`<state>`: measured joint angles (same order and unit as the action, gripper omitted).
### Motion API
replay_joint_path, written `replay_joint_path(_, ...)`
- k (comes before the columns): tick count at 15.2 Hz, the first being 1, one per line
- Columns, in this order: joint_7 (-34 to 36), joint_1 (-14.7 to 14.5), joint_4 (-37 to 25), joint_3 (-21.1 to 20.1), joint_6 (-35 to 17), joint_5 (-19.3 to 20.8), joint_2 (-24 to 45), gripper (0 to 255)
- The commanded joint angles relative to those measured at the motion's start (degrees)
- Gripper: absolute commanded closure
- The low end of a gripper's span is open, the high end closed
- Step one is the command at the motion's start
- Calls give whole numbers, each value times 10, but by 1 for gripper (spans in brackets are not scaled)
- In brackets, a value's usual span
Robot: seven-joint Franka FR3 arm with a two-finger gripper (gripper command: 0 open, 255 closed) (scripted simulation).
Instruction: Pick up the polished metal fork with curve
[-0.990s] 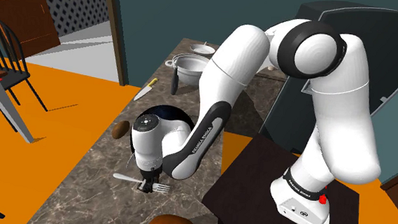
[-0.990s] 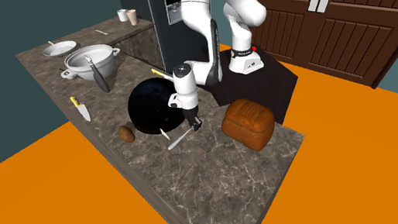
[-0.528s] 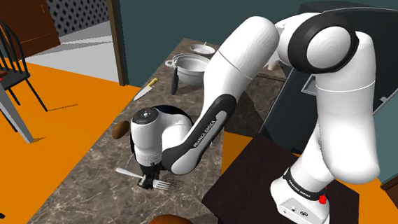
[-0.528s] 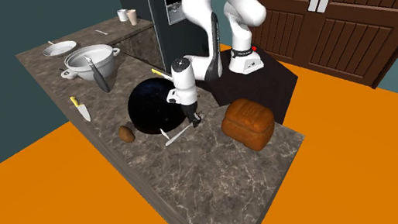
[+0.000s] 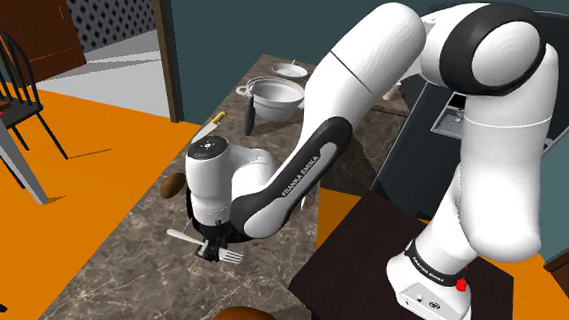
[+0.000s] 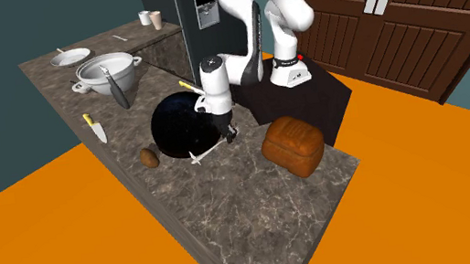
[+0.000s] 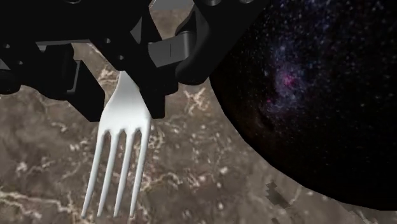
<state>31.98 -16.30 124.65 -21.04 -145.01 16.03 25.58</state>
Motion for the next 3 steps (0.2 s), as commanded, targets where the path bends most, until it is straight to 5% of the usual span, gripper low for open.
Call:
replay_joint_path(1,-6,5,1,-6,12,-9,-13,255)
replay_joint_path(3,-7,5,1,-7,13,-9,-15,255)
